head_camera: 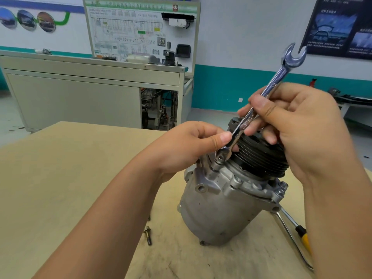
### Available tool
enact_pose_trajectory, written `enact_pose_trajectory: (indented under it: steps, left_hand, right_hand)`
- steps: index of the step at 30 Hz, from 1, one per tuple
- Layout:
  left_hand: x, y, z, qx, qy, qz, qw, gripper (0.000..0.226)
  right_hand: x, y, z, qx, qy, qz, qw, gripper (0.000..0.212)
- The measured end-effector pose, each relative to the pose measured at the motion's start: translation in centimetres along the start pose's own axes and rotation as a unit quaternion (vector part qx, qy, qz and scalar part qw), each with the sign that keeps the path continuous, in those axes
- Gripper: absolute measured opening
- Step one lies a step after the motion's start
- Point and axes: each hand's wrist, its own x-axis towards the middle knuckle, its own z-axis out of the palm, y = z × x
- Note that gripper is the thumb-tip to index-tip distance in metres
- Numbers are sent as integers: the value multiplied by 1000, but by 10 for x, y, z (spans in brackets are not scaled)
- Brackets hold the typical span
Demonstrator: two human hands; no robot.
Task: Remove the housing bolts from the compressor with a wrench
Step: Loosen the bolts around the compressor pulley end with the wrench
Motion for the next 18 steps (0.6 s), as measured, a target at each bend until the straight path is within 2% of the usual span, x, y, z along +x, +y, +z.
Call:
enact_pose_trajectory:
  steps: [4,7,12,18]
  left_hand:
    - [0,0,1,-11,2,3,1000,23]
    - [0,1,2,-11,3,-2,1000,23]
    - [1,0,2,-5,18,-14,1000,19]
    - [2,-2,3,-14,39,-17,999,22]
  right_hand:
    - [-2,0,9,-41,66,-28,997,3]
    - [-2,-2,14,-86,108,-49,989,18]
    - [0,-1,15,-119,107,-42,986,12]
    - [0,-1,14,-117,89,-50,988,14]
